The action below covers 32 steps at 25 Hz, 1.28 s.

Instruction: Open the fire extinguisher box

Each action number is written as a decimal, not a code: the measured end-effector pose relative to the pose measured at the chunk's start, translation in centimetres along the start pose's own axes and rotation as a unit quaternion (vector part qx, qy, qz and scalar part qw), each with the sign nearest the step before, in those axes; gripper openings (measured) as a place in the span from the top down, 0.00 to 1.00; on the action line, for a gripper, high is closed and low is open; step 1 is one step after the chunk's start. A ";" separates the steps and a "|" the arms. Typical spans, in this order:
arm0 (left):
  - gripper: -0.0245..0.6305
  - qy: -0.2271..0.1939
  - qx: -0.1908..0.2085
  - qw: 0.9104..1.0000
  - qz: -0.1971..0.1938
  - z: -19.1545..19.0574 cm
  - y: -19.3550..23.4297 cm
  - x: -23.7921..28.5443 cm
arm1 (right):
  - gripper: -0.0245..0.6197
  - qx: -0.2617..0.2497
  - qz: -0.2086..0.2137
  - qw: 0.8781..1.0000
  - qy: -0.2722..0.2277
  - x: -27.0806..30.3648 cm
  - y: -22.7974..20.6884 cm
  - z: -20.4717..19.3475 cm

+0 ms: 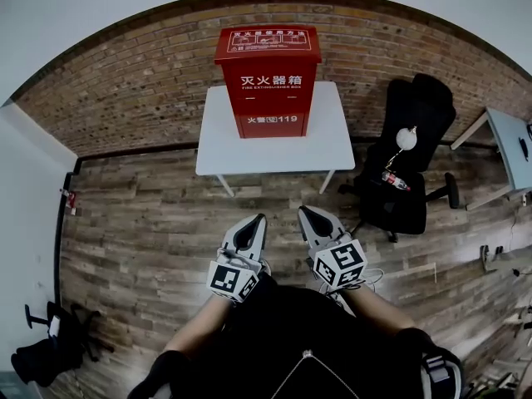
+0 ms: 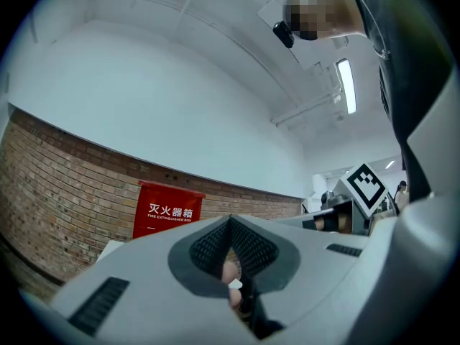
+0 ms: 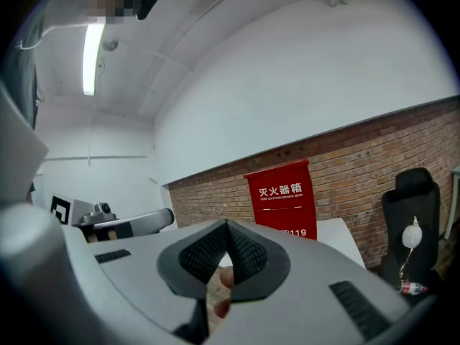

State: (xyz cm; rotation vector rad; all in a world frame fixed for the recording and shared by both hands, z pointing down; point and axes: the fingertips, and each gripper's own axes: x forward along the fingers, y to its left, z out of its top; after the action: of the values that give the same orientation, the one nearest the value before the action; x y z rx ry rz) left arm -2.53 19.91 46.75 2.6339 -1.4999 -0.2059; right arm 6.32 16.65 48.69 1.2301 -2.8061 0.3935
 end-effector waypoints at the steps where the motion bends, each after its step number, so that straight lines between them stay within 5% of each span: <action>1: 0.89 0.000 0.000 1.000 -0.004 0.2 0.6 0.4 | 0.93 -0.001 -0.003 1.000 0.001 0.6 -0.1 0.2; 21: 0.89 0.009 -0.005 0.997 -0.070 2.5 12.7 4.7 | 0.93 -0.011 -0.063 0.998 -0.016 12.8 0.7 3.9; 32: 0.89 0.006 -0.005 0.998 -0.068 2.1 16.4 8.9 | 0.93 -0.026 -0.079 0.996 -0.026 16.6 -3.3 5.5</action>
State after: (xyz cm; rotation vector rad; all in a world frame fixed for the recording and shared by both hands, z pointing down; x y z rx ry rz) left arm -12.22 3.86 46.68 2.7268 -1.3123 -0.2080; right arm -2.25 1.23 46.51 1.4578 -2.7167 0.2820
